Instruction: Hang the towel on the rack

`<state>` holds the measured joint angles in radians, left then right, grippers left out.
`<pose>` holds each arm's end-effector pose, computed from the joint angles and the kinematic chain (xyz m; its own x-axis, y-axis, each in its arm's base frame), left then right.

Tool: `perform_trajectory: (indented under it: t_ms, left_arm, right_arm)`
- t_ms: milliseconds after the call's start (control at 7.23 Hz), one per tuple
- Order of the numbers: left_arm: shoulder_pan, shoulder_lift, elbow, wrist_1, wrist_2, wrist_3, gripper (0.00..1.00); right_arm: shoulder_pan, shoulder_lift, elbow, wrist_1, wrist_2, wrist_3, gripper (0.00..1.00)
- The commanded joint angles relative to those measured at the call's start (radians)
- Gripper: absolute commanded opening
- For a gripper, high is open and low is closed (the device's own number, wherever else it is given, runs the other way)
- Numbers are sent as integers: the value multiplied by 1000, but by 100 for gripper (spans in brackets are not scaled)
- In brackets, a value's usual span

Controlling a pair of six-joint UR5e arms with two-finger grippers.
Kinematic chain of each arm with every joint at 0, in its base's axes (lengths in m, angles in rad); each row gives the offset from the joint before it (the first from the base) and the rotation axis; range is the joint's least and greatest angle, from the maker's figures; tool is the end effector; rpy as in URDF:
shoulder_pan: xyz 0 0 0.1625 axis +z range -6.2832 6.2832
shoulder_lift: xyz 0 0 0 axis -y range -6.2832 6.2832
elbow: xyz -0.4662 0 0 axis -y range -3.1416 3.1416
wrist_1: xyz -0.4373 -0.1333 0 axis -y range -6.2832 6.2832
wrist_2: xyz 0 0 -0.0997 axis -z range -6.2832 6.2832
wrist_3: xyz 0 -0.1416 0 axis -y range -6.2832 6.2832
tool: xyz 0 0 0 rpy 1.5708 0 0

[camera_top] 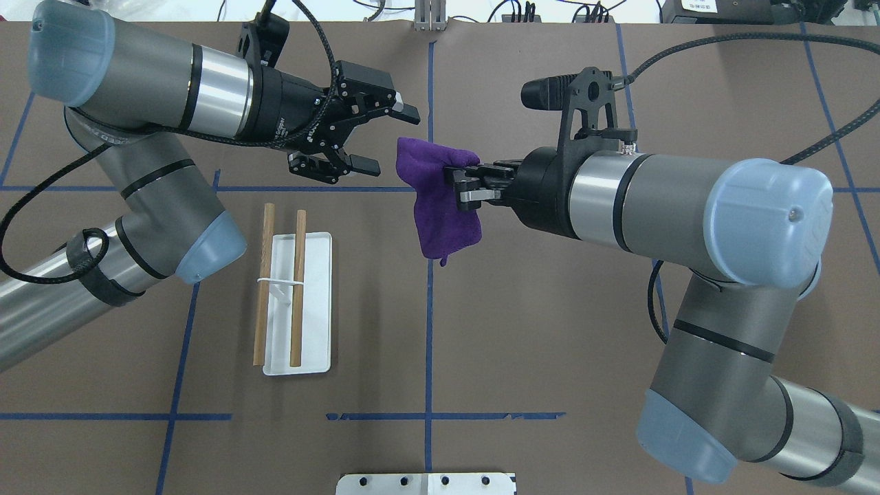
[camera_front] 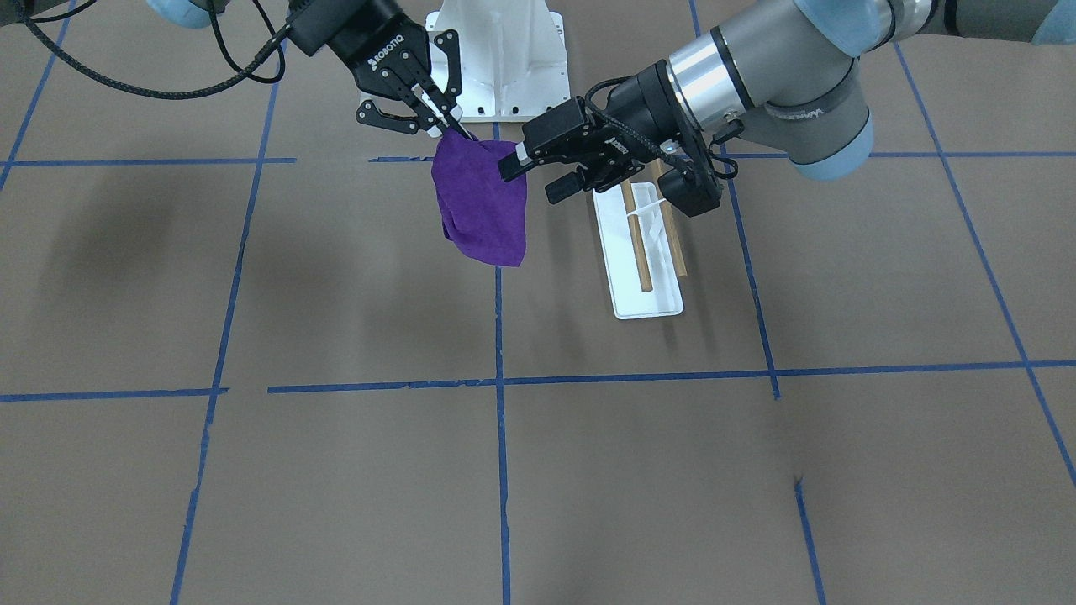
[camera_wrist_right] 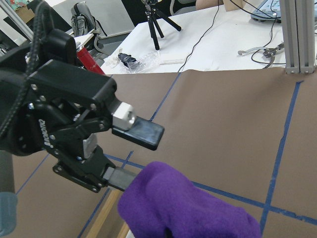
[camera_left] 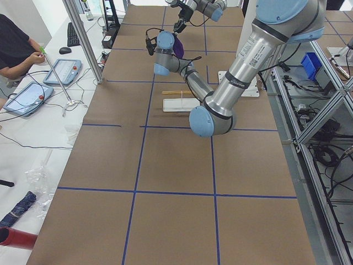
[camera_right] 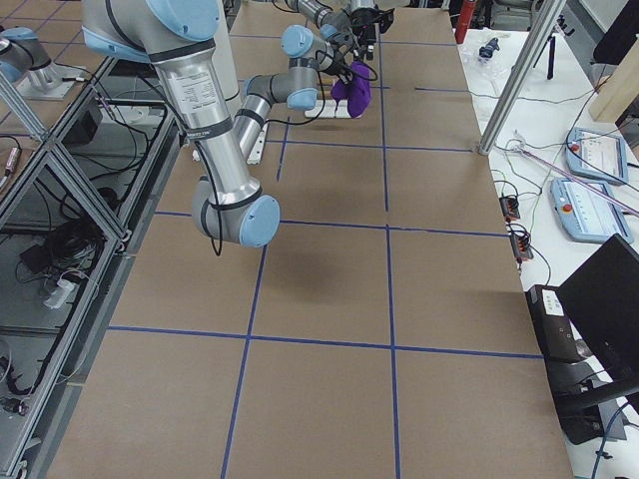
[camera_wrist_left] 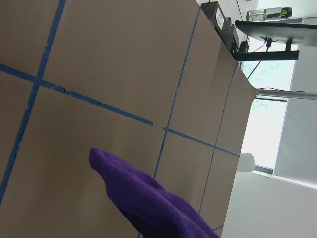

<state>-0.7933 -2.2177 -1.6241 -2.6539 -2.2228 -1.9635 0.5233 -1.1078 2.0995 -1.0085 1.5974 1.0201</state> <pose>0.4604 -0.5352 0.1315 -0.1943 -0.2363 -0.9521 0.0823 0.9632 -0.2558 -0.4470 -0.4074 0.1163 0.2618 -0.4529 0.8523 -0.3985 0.7536 0.5228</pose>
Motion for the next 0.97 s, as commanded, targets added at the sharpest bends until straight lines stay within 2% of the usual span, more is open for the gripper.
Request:
perform_trajectory:
  t_ms: [0,553,692,830]
  left_arm:
    - [0,-19,16,0,0,0,93]
    - [0,-30,29,-1,0,-2,62]
    - [0,-30,29,-1,0,0,56]
    - [2,-28,29,-1,-1,0,55]
  right_arm:
    - [-12,-1,14,-1,1,0,0]
    - [-16,-18,42,-1,1,-8,0]
    - [-16,-18,42,-1,1,-8,0]
    - [-16,-20,42,-1,1,-8,0]
